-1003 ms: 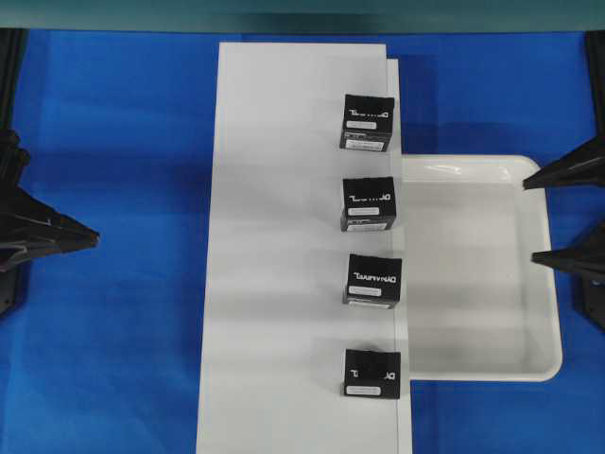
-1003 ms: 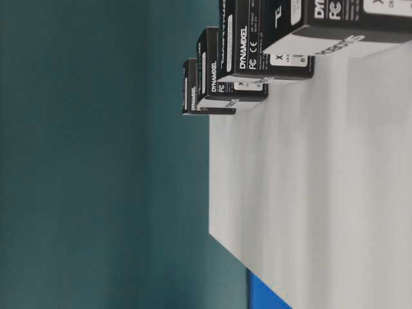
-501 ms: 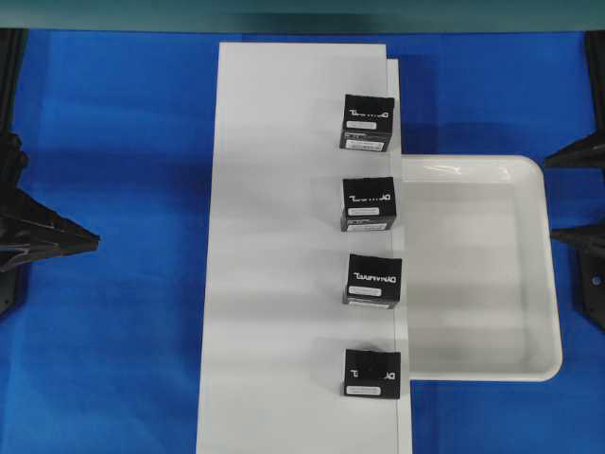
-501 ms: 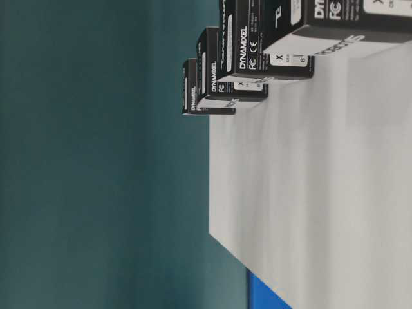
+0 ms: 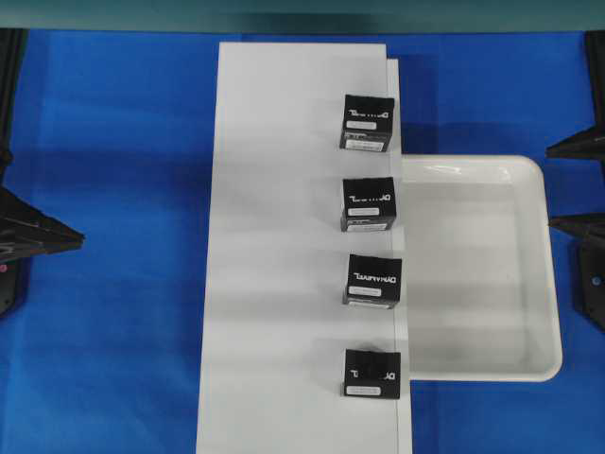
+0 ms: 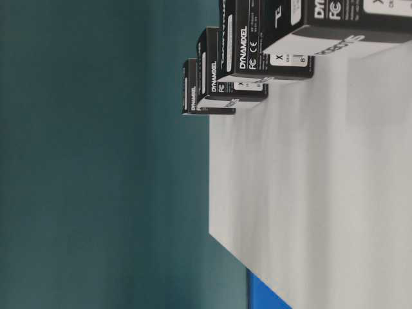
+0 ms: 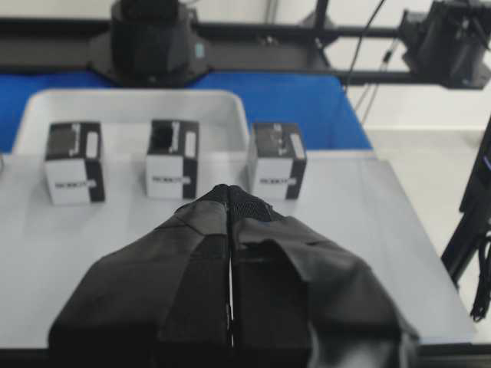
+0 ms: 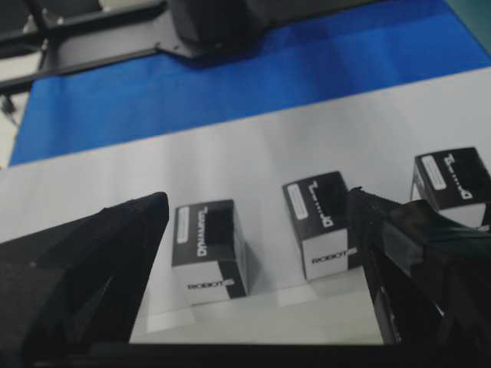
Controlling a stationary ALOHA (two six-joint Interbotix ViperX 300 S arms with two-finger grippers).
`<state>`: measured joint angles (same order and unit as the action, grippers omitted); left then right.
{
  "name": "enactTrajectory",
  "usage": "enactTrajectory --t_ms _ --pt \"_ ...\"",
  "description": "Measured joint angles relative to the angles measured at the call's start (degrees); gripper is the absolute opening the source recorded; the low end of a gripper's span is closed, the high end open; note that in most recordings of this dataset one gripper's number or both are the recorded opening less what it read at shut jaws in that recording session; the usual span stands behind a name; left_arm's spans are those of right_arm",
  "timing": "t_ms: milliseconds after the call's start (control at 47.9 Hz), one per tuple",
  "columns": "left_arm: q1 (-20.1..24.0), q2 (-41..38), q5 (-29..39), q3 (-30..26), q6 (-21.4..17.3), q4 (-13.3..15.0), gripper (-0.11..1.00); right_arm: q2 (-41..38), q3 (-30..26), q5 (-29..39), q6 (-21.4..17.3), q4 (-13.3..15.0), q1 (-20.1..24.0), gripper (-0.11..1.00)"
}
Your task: Place the box from the white plastic tray onto the white base.
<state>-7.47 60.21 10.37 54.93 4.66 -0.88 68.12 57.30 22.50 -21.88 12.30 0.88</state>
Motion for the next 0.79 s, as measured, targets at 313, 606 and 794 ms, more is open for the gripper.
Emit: enactTrajectory --t_ms 313,606,794 --pt "0.1 0.7 0.0 0.0 0.3 0.0 -0.06 0.7 0.6 0.0 0.0 0.1 -0.1 0.95" --pt "0.1 0.7 0.0 0.0 0.5 0.0 -0.06 0.7 0.9 -0.3 -0.1 0.0 -0.1 0.95" --pt "0.0 0.8 0.0 0.0 0.6 0.0 -0.06 1.0 0.9 -0.7 -0.1 0.1 -0.1 0.95"
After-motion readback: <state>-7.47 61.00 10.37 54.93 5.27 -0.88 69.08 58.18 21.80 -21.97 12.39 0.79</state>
